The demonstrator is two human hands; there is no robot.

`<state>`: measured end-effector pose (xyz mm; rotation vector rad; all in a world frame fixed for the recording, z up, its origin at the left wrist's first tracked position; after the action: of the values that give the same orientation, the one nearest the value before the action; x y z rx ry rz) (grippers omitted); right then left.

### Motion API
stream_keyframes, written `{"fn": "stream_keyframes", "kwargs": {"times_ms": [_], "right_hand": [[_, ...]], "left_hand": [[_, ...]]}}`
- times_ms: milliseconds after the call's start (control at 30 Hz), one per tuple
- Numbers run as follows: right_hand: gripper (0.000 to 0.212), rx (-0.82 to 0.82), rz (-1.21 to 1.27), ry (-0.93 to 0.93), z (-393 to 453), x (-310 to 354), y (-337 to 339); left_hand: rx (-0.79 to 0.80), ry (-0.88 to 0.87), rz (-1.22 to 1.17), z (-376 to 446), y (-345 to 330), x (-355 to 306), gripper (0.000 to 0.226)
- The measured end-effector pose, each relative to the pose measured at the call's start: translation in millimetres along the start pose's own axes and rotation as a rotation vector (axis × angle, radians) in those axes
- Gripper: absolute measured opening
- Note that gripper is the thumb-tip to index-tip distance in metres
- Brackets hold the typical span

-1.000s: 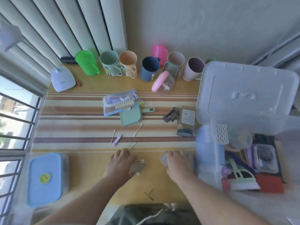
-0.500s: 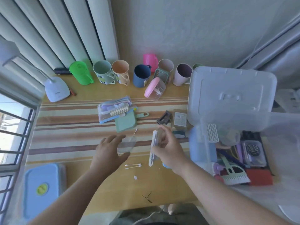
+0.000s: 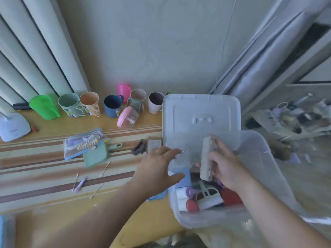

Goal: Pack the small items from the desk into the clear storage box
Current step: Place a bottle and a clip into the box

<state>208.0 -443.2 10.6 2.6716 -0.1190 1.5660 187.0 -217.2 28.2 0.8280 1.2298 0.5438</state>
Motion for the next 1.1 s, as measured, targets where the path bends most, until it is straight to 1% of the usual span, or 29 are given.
{"fn": "stream_keyframes", "kwargs": {"times_ms": [67, 100, 133, 167, 200, 233, 267, 333, 400, 467, 567, 667, 767, 833, 900, 933, 1000, 1100], "right_hand": [[0.073, -0.095, -0.416, 0.092, 6.7, 0.1, 48.4], [0.079, -0.11, -0.58, 0.112, 9.7, -1.9, 71.7], [0.08, -0.104, -0.7, 0.118, 12.6, -4.4, 93.5], [0.076, -0.088, -0.805, 0.118, 16.5, -9.5, 115.0], [0.066, -0.054, -0.931, 0.118, 21.4, -17.4, 133.6], [0.053, 0.007, -1.085, 0.119, 26.1, -26.6, 148.2], [0.047, 0.093, -1.239, 0.114, 31.7, -39.1, 159.6], [0.045, 0.325, -1.483, 0.085, 38.0, -66.6, 170.8], [0.039, 0.523, -1.609, 0.098, 37.7, -87.5, 172.0], [0.037, 0.623, -1.653, 0.178, 37.9, -98.5, 169.6], [0.042, 0.701, -1.647, 0.268, 43.6, -105.5, 169.4], [0.054, 0.741, -1.593, 0.265, 53.1, -108.8, 173.1], [0.052, 0.75, -1.55, 0.257, 59.0, -112.4, 177.2], [0.052, 0.719, -1.492, 0.225, 59.6, -106.5, 180.0], [0.058, 0.623, -1.363, 0.213, 59.0, -86.8, 180.7], [0.061, 0.574, -1.286, 0.233, 57.6, -74.7, 178.4], [0.066, 0.539, -1.198, 0.31, 50.3, -56.4, 166.1], [0.063, 0.556, -1.263, 0.431, 38.3, -57.8, 138.6]], "left_hand": [[0.045, -0.02, 0.021, 6.6, -22.1, -24.9, 0.071], [0.062, -0.017, 0.033, 9.4, -32.7, -35.1, 0.07], [0.081, -0.006, 0.038, 12.2, -44.4, -43.2, 0.07], [0.104, 0.006, 0.039, 15.1, -56.8, -50.5, 0.07], [0.126, 0.019, 0.034, 18.1, -68.9, -57.5, 0.07], [0.145, 0.039, 0.029, 20.8, -81.2, -62.6, 0.07], [0.162, 0.066, 0.024, 23.4, -93.5, -66.3, 0.069], [0.187, 0.112, 0.031, 27.9, -114.2, -74.2, 0.069], [0.201, 0.131, 0.063, 30.3, -131.6, -81.1, 0.069], [0.227, 0.15, 0.096, 30.4, -145.4, -86.3, 0.071], [0.272, 0.191, 0.124, 28.2, -162.4, -91.1, 0.072], [0.309, 0.216, 0.122, 29.9, -174.8, -96.1, 0.072], [0.348, 0.224, 0.12, 31.5, -185.9, -99.1, 0.074], [0.347, 0.22, 0.136, 30.8, -191.6, -98.9, 0.069], [0.352, 0.213, 0.16, 30.4, -196.4, -100.0, 0.068], [0.362, 0.212, 0.169, 30.8, -199.3, -102.1, 0.068], [0.381, 0.23, 0.173, 32.3, -206.0, -106.9, 0.068], [0.377, 0.267, 0.15, 33.8, -215.6, -112.9, 0.063]]}}
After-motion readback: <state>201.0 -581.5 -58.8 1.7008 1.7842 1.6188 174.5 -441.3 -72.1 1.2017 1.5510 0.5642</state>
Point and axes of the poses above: each hand's wrist, its own z-axis towards the middle knuckle, its own y-axis out of the back of the hand, x = y × z, the point moved 7 cm from there along z, towards the middle knuckle, and after that the axes turned 5 degrees about -x, right-handed, at the moved point
